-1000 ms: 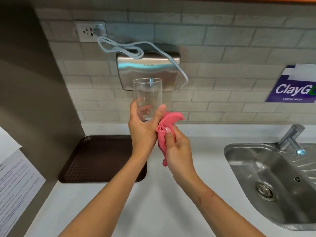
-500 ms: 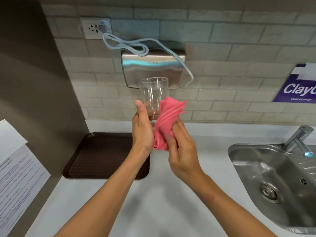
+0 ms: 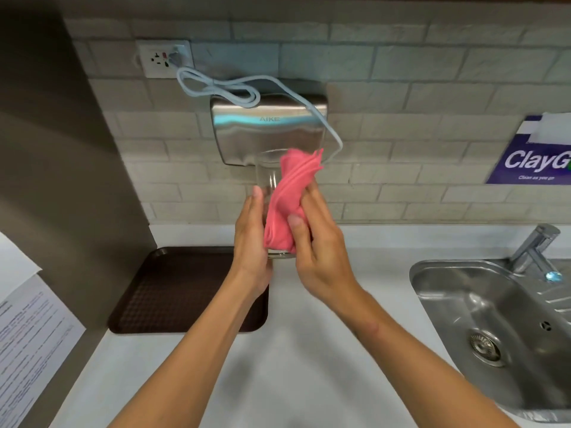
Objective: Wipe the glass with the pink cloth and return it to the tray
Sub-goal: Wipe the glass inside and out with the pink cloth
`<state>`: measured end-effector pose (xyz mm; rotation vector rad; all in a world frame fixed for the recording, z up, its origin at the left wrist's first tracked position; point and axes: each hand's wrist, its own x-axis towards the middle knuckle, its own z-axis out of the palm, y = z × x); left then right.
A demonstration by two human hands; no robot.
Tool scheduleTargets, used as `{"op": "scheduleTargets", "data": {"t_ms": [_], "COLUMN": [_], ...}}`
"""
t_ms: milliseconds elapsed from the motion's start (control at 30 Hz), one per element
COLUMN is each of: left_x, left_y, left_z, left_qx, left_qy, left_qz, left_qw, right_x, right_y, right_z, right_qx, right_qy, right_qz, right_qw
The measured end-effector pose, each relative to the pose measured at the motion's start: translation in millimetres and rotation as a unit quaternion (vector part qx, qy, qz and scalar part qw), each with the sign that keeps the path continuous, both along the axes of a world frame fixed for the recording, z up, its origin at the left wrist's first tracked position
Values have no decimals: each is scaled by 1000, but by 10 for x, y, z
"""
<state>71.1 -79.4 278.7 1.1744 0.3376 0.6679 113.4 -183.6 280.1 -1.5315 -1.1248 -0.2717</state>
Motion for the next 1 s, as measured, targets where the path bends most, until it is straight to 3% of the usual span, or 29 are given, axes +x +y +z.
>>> {"op": "scheduleTargets", "data": {"t_ms": [167, 333, 533, 733, 867, 1000], "left_x": [76, 9, 74, 79, 57, 104], "left_y": [20, 221, 140, 255, 233, 163], "left_z": [9, 53, 31, 105, 74, -50], "left_qx": [-6, -121, -123, -145, -159, -96], "left_qy": [-9, -5, -17, 31, 23, -14], "left_qz": [-38, -44, -62, 28, 5, -24], "left_qw": [999, 992, 990, 989, 987, 995], "right_x": [-17, -138, 70, -127, -100, 16], "right_y": [82, -140, 94, -84, -56, 127], "right_z": [81, -333, 152, -252, -183, 200], "right_qx": [-26, -90, -47, -55, -79, -71], "right_qy": [-20, -79, -35, -86, -103, -56], "right_qz": [-17, -6, -28, -25, -21, -50], "right_qw": [999, 993, 998, 994, 991, 995]}}
